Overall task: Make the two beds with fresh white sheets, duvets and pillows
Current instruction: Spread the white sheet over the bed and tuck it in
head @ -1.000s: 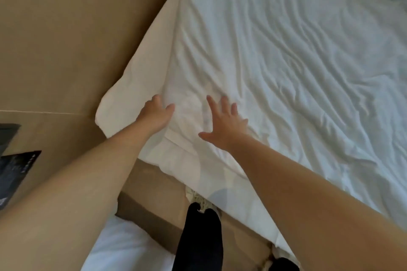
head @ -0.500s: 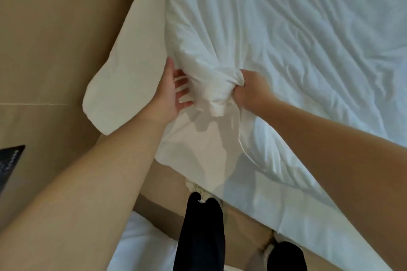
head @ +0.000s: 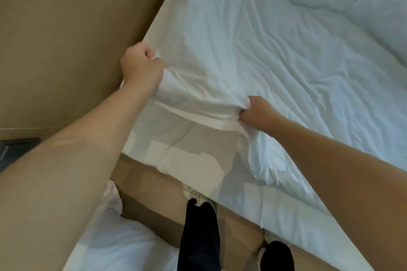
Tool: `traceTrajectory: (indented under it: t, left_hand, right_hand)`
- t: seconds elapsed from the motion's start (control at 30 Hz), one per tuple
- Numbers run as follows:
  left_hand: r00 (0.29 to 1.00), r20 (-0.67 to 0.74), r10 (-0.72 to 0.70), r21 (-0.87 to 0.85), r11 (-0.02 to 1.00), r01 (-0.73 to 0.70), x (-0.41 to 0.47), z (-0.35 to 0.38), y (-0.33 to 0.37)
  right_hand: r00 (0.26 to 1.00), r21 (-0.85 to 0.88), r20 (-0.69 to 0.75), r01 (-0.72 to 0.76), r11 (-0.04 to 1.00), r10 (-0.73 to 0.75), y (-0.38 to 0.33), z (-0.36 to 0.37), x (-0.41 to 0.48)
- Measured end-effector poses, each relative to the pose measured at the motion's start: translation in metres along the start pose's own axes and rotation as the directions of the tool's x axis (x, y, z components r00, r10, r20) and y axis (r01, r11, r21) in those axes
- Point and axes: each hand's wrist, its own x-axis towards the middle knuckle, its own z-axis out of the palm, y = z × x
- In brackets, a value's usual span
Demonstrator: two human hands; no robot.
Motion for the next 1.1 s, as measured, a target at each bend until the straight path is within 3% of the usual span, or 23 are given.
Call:
traceTrajectory:
  t: [0.07,0.1,0.2,0.3,0.43,0.5,0.6,0.67,0.73,0.83,0.97,1.1]
  left_hand:
    - [0.973,-0.045,0.227,0.331,0.922,-0.199,-0.011,-0.053,-0.008]
    - [0.946,-0.010,0.325,0.492,0.825,-0.278,-0.018,-0.075,-0.015]
    - [0.907,0.194,0.374,0.767,0.518,-0.378,-0.026,-0.113,-0.043]
    - [0.909,0.360,0.211,0.760,0.500,-0.416,-0.020,-0.116,-0.081]
    - [0.868,0.455,-0.198,0.820,0.474,-0.321,-0.003,-0.087,-0.127]
    - [0.861,0.477,-0.175,0.812,0.464,-0.355,-0.001,-0.066,-0.139]
    - [0.797,0.604,0.031,0.702,0.453,-0.549,-0.003,-0.038,-0.148]
    - [0.721,0.693,0.004,0.660,0.397,-0.638,0.006,-0.022,-0.154]
    - [0.667,0.738,-0.104,0.666,0.275,-0.694,0.020,0.000,-0.166]
    - [0.681,0.695,-0.231,0.719,0.244,-0.651,0.025,0.033,-0.185]
    - [0.646,0.744,-0.169,0.666,0.256,-0.701,-0.024,0.054,-0.207]
    - [0.591,0.803,-0.075,0.595,0.148,-0.790,-0.078,0.067,-0.203]
  right_hand:
    - [0.985,-0.163,0.143,0.114,0.980,-0.091,-0.025,0.022,-0.014]
    - [0.970,-0.224,0.214,0.164,0.961,-0.115,-0.037,0.037,-0.019]
    - [0.925,-0.365,0.354,0.273,0.890,-0.139,-0.063,0.077,-0.029]
    - [0.925,-0.503,0.355,0.311,0.806,-0.135,-0.066,0.107,-0.024]
    - [0.946,-0.543,0.320,0.225,0.809,-0.048,-0.047,0.133,-0.003]
    - [0.951,-0.579,0.309,0.182,0.795,0.008,-0.033,0.141,0.004]
    - [0.938,-0.585,0.336,0.136,0.800,0.087,-0.015,0.154,0.013]
    - [0.922,-0.560,0.378,0.155,0.814,0.084,-0.008,0.162,0.027]
    - [0.914,-0.547,0.401,0.193,0.815,0.053,-0.002,0.166,0.044]
    - [0.923,-0.567,0.382,0.270,0.778,-0.042,0.025,0.173,0.058]
    - [0.917,-0.683,0.392,0.344,0.644,-0.073,0.086,0.179,0.027]
    - [0.968,-0.738,0.247,0.162,0.655,0.039,0.148,0.154,-0.010]
